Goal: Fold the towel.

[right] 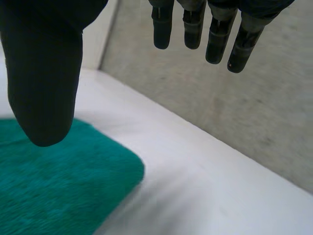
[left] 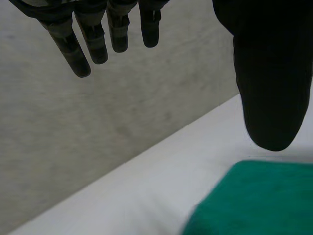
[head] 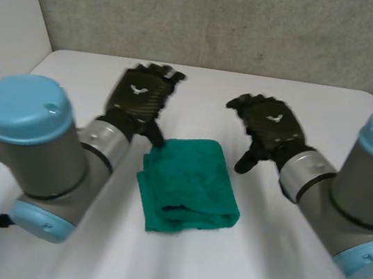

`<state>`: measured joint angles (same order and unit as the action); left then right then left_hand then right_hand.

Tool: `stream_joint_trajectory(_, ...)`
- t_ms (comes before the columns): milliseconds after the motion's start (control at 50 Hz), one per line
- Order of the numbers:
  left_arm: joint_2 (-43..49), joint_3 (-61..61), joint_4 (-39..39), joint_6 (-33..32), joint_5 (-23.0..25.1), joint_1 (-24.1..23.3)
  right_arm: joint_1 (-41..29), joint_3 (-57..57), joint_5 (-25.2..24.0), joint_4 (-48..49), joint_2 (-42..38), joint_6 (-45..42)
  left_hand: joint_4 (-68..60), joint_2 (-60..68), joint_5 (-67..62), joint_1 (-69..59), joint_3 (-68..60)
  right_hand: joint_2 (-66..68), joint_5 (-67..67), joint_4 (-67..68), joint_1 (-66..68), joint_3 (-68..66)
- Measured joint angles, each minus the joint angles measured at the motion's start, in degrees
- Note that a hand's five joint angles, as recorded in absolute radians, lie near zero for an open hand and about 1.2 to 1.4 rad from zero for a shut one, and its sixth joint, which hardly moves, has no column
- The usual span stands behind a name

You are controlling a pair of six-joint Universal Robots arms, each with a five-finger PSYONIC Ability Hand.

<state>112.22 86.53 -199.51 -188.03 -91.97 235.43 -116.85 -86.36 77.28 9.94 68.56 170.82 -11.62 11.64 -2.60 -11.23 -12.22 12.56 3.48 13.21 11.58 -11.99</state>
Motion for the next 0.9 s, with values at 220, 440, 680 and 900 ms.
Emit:
stream_joint_trajectory(220, 13.4, -8.3, 12.7, 8.7, -3.7, -6.0, 1.7, 5.4, -1.6, -7.9, -6.7, 5.2, -1.7, 1.5, -0.2, -2.0, -0.7, 0.0, 0.0, 0.0, 0.0, 0.0)
stream_joint_trajectory(440, 14.8, -4.3, 15.8, 8.2, -12.2, -4.2, 1.0, 13.2, -1.4, -14.4, -18.7, 2.9, -1.6, 1.4, 0.0, -1.8, -0.5, 0.0, 0.0, 0.0, 0.0, 0.0)
stream_joint_trajectory(680, 10.4, -2.2, 15.4, 3.3, -10.3, -3.6, 0.6, 14.4, -0.7, -15.6, -16.8, -2.2, -0.7, 0.9, 0.1, -1.1, -0.4, 0.0, -0.2, 0.0, 0.0, 0.0)
stream_joint_trajectory(900, -2.0, -8.6, 16.8, 1.5, -6.9, 0.4, 1.9, 14.1, 10.3, -10.3, -0.2, -1.2, -0.7, 0.9, 0.1, -1.1, -0.4, 0.0, -0.2, 0.0, 0.0, 0.0)
